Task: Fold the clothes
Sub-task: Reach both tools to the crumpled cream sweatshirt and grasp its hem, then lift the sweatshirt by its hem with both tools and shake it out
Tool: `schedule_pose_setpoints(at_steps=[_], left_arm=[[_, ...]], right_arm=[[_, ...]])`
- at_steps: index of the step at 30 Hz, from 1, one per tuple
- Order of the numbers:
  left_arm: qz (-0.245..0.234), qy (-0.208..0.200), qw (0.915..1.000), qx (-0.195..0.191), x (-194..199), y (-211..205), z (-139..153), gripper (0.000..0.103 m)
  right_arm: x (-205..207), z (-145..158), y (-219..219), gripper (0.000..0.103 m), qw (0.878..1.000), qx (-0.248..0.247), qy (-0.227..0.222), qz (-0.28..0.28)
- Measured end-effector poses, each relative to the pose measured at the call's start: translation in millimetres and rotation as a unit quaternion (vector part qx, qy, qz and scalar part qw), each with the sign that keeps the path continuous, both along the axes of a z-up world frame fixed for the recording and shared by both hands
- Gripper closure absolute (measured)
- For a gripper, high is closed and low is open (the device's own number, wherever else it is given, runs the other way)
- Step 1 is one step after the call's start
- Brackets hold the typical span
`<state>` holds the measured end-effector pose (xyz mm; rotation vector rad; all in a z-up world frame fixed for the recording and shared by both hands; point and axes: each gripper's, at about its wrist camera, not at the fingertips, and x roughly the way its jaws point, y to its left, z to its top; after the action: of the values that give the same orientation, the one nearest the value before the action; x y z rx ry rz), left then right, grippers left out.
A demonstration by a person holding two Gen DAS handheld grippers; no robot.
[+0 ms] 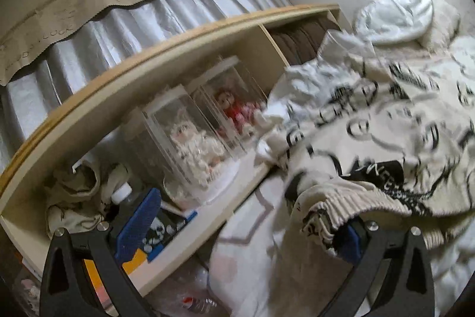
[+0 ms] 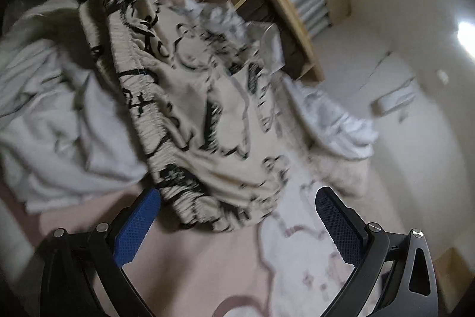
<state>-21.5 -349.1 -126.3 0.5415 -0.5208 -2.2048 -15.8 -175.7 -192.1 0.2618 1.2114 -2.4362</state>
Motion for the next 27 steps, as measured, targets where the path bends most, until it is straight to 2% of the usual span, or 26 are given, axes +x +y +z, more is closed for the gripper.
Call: schedule_pose_setpoints(at_steps=[4,10,13,17,21,24,27], left_arm=[[-0.002,0.016,0.9998,-0.007,-7.7,-0.3,12.0,0.000],[0.000,0.021,0.9998,-0.005,-14.5,-4.8,16.1,0.000],[0.004,0.010,0.9999,-0.008,-12.6,-7.3,8.8,0.000],[0.010,-0.018,0.9998,0.003,-6.0,-14.1,-10.0,0.000],[0.019,-0.046,0.9987,0.012,-2.6,-7.7,-30.3,0.000],[0.035,-0.014,0.9986,0.037,2.5,-3.6,-18.8,0.000],[0.040,0.046,0.9956,0.072,9.8,2.0,17.4,0.000]], right_arm=[[-6.7,5.6,-8.6,0.000,0.998,-0.003,0.053,-0.021],[-26.9,7.1,-20.9,0.000,0.999,0.001,-0.037,-0.010],[-37.6,4.8,-19.8,0.000,0.998,-0.006,-0.060,-0.036],[-58.8,4.5,-7.7,0.000,0.995,-0.015,-0.033,-0.093],[-78.1,13.9,5.2,0.000,0.994,-0.027,-0.042,-0.102],[-88.7,32.9,14.8,0.000,0.992,-0.046,-0.042,-0.106],[-91.5,63.1,29.5,0.000,0.991,-0.073,-0.029,-0.108]])
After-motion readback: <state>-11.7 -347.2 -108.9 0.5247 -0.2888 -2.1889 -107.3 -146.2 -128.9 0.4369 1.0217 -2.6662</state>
